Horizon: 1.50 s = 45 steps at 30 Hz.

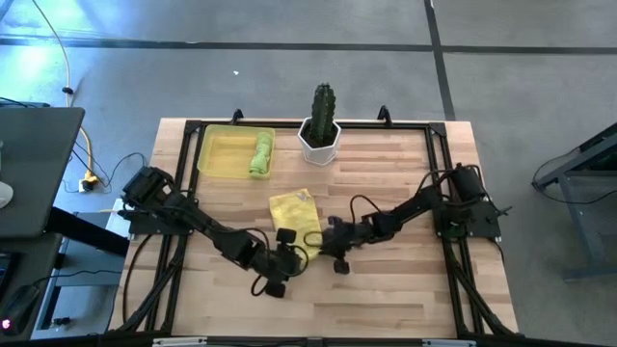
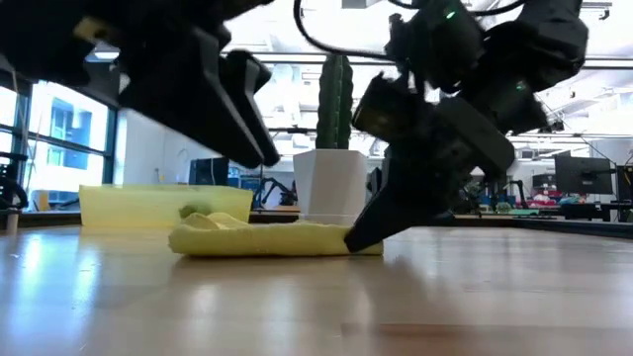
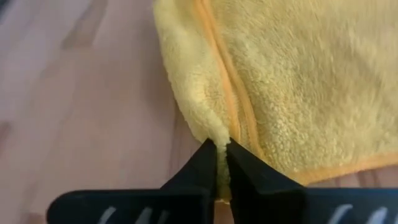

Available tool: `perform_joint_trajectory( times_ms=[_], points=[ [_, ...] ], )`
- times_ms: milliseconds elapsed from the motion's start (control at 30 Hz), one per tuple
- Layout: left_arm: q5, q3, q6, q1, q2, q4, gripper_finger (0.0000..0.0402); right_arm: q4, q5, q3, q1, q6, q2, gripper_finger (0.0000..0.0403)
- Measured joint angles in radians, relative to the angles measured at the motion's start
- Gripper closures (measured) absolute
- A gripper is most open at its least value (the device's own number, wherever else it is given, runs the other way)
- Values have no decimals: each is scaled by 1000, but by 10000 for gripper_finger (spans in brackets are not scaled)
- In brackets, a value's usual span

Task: Roll microfiber towels into tight, uniform cylinder then place into a basket
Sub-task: Roll the yellow microfiber towel

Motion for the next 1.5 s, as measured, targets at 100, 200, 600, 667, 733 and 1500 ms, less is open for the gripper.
perform_joint_trajectory(
  times_ms=[100,200,600,667,733,1500],
  points=[
    [0,49,19,-3,0,-82,273,17,-134,-2,-44,139,1,395],
    [-2,84,62,-3,0,-157,273,39,-295,-2,-97,234,4,399],
    [-2,112,61,3,0,-209,273,44,-590,-1,-258,611,1,402],
    [-2,112,61,7,0,-212,273,15,-576,-1,-260,601,0,402],
    [-3,112,61,14,0,-223,273,-7,-553,0,-257,576,-1,402],
    [0,26,-168,133,4,-275,273,-72,-249,-1,-215,363,-2,402]
  ],
)
